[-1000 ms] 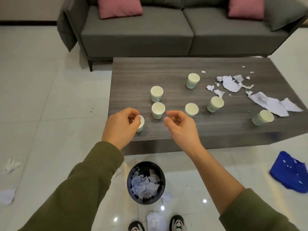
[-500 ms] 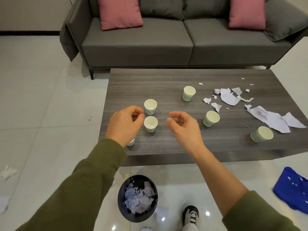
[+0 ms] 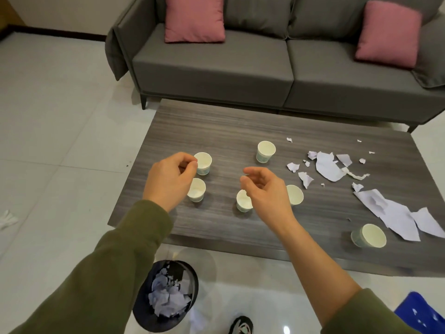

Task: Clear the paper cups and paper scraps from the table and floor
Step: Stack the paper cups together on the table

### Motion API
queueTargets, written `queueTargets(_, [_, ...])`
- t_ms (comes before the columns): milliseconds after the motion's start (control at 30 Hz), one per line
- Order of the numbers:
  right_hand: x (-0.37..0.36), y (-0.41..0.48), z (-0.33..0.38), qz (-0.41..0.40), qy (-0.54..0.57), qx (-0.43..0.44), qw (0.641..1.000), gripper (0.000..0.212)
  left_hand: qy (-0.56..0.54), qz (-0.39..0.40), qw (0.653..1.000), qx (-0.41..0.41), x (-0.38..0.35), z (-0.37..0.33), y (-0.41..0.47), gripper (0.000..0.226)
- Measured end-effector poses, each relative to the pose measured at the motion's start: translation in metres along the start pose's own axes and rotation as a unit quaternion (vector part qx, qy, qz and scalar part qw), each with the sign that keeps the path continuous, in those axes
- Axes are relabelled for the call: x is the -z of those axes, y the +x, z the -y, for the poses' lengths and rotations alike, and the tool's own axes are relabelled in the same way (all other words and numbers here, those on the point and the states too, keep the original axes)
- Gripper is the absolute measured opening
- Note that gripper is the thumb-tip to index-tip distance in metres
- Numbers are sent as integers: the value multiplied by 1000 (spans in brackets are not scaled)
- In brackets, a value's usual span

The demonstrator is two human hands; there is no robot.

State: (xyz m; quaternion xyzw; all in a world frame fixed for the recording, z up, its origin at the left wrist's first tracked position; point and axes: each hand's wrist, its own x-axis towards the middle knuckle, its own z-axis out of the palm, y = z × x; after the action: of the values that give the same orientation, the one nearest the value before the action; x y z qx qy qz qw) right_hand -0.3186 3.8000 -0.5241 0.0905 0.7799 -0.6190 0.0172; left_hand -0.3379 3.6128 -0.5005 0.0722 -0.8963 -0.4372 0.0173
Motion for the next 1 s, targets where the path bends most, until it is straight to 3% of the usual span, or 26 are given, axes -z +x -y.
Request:
queueTargets(400, [-57,40,-16,22,23,-30,999,15,29,-13,998,44,8,55,32,9])
queueTargets(633, [-108,65,-34,28,18,-48,998,13,40,1,998,38,8,103,55,23])
queueTargets(867, [-124,81,-64,15,11,-65,998,12,45,3,998,41,-9,137,68,24])
queueTargets(1000, [-127,90,-77,20,11,-75,997,12,92,37,993,59,-23,158,75,41])
